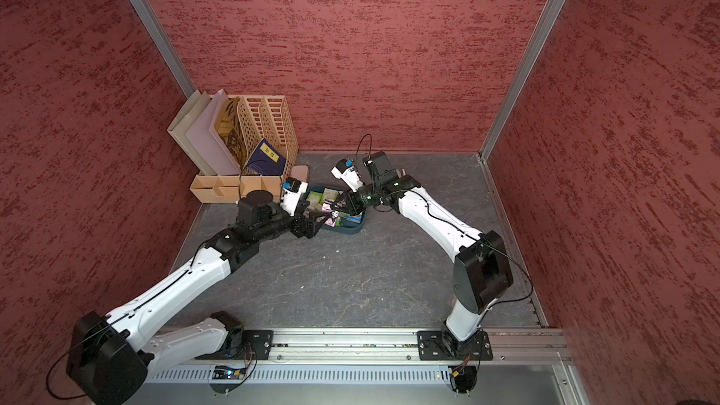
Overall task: Put the pocket tissues into the storage box
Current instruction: Place the pocket tissues in the storage box.
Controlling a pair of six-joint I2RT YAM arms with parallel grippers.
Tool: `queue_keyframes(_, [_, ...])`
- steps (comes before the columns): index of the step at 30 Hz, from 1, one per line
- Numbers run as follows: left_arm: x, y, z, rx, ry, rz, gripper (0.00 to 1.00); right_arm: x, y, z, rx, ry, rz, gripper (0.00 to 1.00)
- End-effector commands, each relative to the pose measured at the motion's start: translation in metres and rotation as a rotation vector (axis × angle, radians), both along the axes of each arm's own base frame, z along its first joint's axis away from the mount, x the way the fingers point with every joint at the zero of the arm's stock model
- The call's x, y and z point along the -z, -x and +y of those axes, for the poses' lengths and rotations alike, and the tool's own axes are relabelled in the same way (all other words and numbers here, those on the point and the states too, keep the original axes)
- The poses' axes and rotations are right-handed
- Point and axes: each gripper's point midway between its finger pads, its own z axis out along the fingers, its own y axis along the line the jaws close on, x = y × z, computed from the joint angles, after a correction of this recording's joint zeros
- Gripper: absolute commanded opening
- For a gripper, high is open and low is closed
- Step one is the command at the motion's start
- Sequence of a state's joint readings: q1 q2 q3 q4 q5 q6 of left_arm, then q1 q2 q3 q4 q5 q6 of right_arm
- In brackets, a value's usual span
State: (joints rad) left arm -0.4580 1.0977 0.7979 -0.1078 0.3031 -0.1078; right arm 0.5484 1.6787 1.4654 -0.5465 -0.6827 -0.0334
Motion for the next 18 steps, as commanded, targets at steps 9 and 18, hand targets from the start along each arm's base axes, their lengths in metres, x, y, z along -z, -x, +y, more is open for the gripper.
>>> queue_keyframes(9, [-0.001, -0.031, 0.040, -0.155, 0.202, 0.130, 1.00, 0.063, -0.057, -0.042, 0.146, 0.397, -0.240, 0.00])
queue_keyframes(18, [0.011, -0.034, 0.043, -0.160, 0.198, 0.163, 1.00, 0.085, -0.083, -0.034, 0.137, 0.441, -0.291, 0.00])
